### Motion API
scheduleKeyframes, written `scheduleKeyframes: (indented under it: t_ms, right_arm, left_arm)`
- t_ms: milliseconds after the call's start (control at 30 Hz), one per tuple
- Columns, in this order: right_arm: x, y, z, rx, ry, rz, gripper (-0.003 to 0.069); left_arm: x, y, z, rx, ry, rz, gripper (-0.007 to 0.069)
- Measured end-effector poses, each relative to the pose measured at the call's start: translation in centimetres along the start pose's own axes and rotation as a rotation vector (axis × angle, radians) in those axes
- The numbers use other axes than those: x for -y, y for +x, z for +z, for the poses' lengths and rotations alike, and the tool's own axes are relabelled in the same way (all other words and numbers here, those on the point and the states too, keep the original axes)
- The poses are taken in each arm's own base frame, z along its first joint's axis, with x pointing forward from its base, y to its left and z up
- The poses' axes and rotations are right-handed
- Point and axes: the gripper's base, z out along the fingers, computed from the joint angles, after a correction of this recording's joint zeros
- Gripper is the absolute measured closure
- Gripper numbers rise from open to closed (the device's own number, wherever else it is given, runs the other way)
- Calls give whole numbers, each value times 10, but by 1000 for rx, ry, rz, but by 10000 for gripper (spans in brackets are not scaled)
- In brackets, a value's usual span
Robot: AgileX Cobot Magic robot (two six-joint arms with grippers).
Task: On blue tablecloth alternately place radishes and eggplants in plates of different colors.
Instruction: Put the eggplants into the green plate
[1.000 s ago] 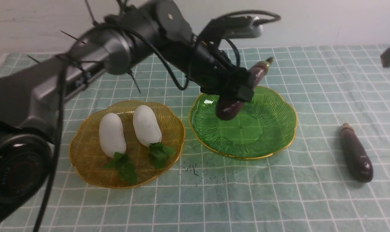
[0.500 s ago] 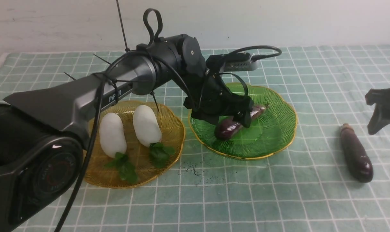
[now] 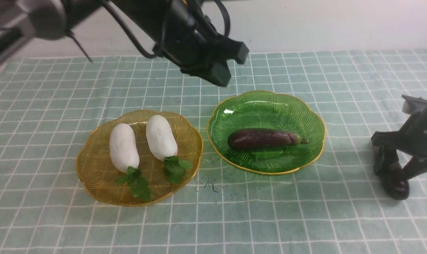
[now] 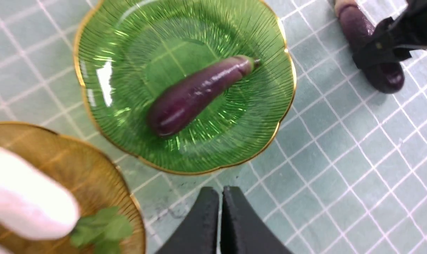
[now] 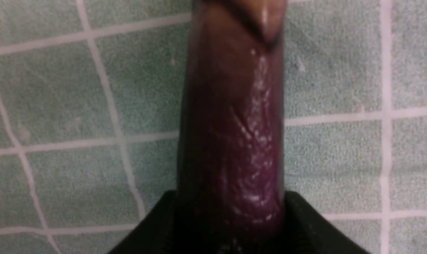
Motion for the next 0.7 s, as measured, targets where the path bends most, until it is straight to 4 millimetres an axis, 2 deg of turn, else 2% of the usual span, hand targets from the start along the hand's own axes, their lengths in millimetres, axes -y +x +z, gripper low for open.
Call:
scheduleKeyframes:
  t_ms: [100, 167, 267, 367, 467, 533, 700]
  right_arm:
    - [-15, -9, -30, 66, -79, -5, 324]
    - [-31, -15, -51, 132, -145, -26, 324]
    - [-65, -22, -83, 240, -264, -97, 324]
    - [-105, -26, -100, 326, -338, -204, 324]
    - [-135, -30, -103, 391, -363, -270, 324]
    - [-153, -34, -99, 422, -370, -300, 324]
    - [-182, -48, -67, 436, -373, -336, 324]
  left_arm:
    - [12, 11, -55, 78, -16, 31, 632]
    - [17, 20, -74, 104, -18, 38, 632]
    - [22, 43, -92, 110, -15, 39, 632]
    - [24, 64, -96, 107, -14, 32, 632]
    - [24, 84, -92, 98, -7, 15, 632]
    - [24, 97, -89, 93, 0, 4, 632]
    - [25, 123, -86, 69, 20, -18, 632]
